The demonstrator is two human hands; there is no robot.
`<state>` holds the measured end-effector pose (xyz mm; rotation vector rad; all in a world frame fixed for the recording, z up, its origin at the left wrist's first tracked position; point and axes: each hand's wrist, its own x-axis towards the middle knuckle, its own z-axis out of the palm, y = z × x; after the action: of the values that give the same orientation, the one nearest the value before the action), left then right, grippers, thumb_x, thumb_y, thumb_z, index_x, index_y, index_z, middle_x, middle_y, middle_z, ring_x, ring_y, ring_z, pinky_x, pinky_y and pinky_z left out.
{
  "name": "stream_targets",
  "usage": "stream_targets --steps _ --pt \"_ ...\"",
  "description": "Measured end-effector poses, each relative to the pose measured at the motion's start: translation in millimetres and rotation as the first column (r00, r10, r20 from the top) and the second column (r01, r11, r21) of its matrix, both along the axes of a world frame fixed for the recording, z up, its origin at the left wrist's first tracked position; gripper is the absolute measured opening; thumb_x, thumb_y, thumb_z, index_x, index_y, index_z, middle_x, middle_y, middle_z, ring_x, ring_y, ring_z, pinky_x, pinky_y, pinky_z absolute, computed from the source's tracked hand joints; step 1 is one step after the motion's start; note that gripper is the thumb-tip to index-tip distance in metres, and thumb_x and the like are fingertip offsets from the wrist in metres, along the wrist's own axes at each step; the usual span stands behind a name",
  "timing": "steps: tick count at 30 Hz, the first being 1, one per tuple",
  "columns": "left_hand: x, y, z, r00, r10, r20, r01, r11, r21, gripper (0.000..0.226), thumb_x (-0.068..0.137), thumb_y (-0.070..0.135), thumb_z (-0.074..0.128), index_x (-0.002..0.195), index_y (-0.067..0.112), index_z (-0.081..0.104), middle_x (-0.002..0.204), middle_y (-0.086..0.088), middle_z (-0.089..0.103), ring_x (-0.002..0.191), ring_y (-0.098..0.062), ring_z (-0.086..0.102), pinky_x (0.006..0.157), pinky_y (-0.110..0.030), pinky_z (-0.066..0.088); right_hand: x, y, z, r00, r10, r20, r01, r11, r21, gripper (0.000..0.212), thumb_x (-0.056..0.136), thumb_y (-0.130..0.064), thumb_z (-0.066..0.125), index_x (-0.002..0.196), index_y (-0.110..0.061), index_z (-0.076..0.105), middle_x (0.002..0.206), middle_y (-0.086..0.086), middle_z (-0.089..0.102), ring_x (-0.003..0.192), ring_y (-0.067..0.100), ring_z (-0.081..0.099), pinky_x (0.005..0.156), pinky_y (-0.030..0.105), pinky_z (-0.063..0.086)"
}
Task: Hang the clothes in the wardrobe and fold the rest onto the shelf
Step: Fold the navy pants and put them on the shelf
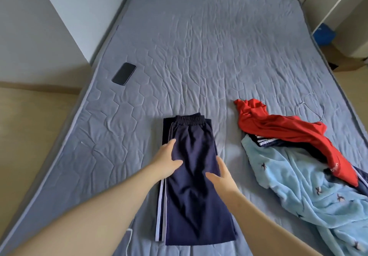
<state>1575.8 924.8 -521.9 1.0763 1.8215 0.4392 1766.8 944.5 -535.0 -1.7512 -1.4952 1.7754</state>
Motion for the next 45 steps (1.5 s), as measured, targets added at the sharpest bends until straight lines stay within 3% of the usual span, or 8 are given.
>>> stream_targets --steps 8,16,18,23,31,36,41,45 --pt "23 -20 -81 0.959 -0.236 -0.157 0.220 0.969 -0.117 0.065 0.090 0.027 0.051 0.146 0.026 0.017 0.152 0.015 0.017 0.127 -0.013 0.040 0.097 -0.026 0.035 11 -8 -67 0.882 0.370 0.291 -0.378 0.925 -0.029 0.067 0.091 -0.025 0.050 0.147 -0.037 0.015 0.154 -0.018 0.016 0.140 0.013 0.020 0.114 0.041 0.023" --pt "64 -46 -159 0.884 -0.466 -0.030 0.433 0.842 -0.321 0.059 0.084 0.025 0.058 0.137 0.017 0.034 0.144 0.005 0.033 0.122 -0.020 0.047 0.096 -0.035 0.042 29 -28 -140 0.565 0.693 0.448 -0.719 0.680 -0.144 0.076 0.084 -0.030 0.056 0.147 -0.034 0.013 0.152 -0.017 0.020 0.138 0.015 0.023 0.105 0.040 0.027" --pt "70 -56 -173 0.826 -0.562 -0.046 0.507 0.776 -0.376 0.064 0.079 0.030 0.064 0.135 0.015 0.036 0.144 0.001 0.030 0.129 -0.020 0.039 0.100 -0.034 0.039 35 -33 -152 0.440 0.760 0.478 -0.784 0.585 -0.207 0.084 0.079 -0.035 0.063 0.147 -0.034 0.013 0.154 -0.013 0.015 0.140 0.017 0.018 0.106 0.042 0.027" --pt "79 -76 -188 0.624 -0.767 -0.150 0.640 0.612 -0.465 0.097 0.071 0.040 0.073 0.146 0.012 0.018 0.156 -0.009 -0.012 0.145 -0.022 -0.009 0.117 -0.037 0.014 48 -47 -172 0.148 0.846 0.513 -0.857 0.368 -0.360 0.103 0.070 -0.044 0.072 0.148 -0.034 0.006 0.157 -0.006 -0.008 0.145 0.024 -0.006 0.111 0.049 0.016" --pt "91 -94 -200 0.381 -0.886 -0.263 0.646 0.459 -0.610 0.132 0.063 0.045 0.081 0.146 0.004 -0.015 0.150 -0.019 -0.028 0.140 -0.033 -0.023 0.117 -0.047 0.000 45 -70 -192 -0.122 0.783 0.610 -0.864 0.219 -0.454 0.120 0.074 -0.042 0.074 0.147 -0.021 -0.019 0.151 0.010 -0.031 0.140 0.038 -0.021 0.113 0.056 0.007" --pt "101 -99 -207 0.405 -0.855 -0.323 0.632 0.517 -0.577 0.079 0.092 0.007 0.047 0.146 0.002 -0.009 0.151 -0.022 -0.022 0.141 -0.036 -0.018 0.117 -0.046 0.006 48 -82 -199 -0.065 0.707 0.704 -0.883 0.287 -0.371 0.080 0.094 -0.012 0.045 0.148 -0.018 -0.013 0.154 0.012 -0.023 0.142 0.038 -0.014 0.114 0.052 0.012" --pt "95 -96 -199 0.502 -0.831 -0.241 0.637 0.544 -0.546 0.063 0.090 -0.006 0.036 0.147 0.002 0.011 0.154 -0.019 -0.013 0.144 -0.033 0.000 0.112 -0.042 0.025 44 -72 -195 -0.005 0.761 0.649 -0.882 0.302 -0.361 0.068 0.095 -0.008 0.043 0.150 -0.017 0.004 0.157 0.011 0.000 0.144 0.035 0.001 0.113 0.043 0.023" --pt "92 -93 -182 0.550 -0.820 -0.156 0.652 0.539 -0.534 0.045 0.088 -0.007 0.033 0.131 0.003 0.043 0.142 -0.017 0.037 0.125 -0.033 0.044 0.092 -0.037 0.044 41 -61 -177 0.063 0.819 0.570 -0.874 0.321 -0.364 0.047 0.091 -0.002 0.041 0.136 -0.016 0.040 0.135 0.008 0.045 0.128 0.029 0.039 0.096 0.036 0.041"
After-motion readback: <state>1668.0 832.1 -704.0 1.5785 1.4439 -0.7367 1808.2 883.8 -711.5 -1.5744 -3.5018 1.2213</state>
